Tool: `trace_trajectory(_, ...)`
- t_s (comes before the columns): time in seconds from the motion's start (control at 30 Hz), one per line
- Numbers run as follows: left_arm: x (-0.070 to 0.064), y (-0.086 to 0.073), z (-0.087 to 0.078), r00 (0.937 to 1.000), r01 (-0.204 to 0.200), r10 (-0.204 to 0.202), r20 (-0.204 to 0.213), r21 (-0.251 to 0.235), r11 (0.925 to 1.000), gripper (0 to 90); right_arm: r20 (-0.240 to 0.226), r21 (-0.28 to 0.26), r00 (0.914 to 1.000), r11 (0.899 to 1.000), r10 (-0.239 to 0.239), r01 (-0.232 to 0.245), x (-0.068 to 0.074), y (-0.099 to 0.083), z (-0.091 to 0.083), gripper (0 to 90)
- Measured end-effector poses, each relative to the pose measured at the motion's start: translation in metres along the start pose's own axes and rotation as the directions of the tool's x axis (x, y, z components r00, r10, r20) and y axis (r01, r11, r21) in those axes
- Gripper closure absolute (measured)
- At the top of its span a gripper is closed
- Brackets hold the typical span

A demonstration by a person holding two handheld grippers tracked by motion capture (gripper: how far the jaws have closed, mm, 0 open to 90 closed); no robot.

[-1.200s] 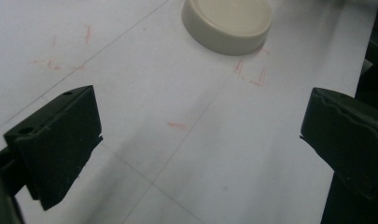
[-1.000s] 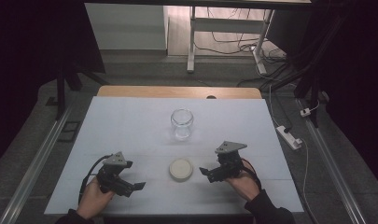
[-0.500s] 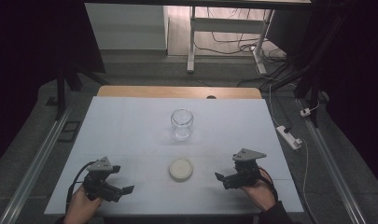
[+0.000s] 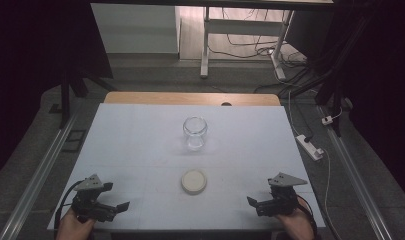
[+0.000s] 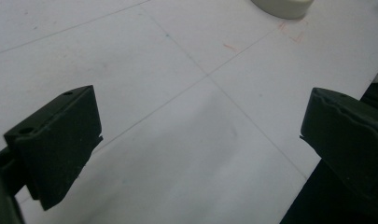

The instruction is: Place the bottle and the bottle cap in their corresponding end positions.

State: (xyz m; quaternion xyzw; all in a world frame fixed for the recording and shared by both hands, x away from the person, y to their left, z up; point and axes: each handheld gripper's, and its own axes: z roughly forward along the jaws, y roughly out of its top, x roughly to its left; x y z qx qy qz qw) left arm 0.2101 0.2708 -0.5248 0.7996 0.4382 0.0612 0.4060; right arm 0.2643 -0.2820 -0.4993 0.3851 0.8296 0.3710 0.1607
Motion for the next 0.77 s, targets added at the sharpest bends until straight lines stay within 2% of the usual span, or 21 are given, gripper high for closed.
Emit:
trace_trajectory(0.23,0.002,-0.008,-0.008,0.9994,0.024,-0.024,-0.025,-0.012,0.9996,0.0,0.024,0.004,0.9988,0.999,0.042,-0.042,-0.003,-0.014,-0.015,0.0)
trace_trajectory(0.47,0.002,-0.013,-0.014,0.9979,0.040,-0.041,-0.050,-0.013,0.9991,0.0,0.034,0.004,0.9961,0.997,0.081,-0.081,-0.003,-0.020,-0.025,0.0)
trace_trajectory(0.77,-0.001,-0.016,-0.017,0.9961,0.038,-0.037,-0.080,0.016,0.9991,0.0,0.030,0.022,0.9951,0.995,0.094,-0.095,-0.004,-0.024,-0.028,0.0)
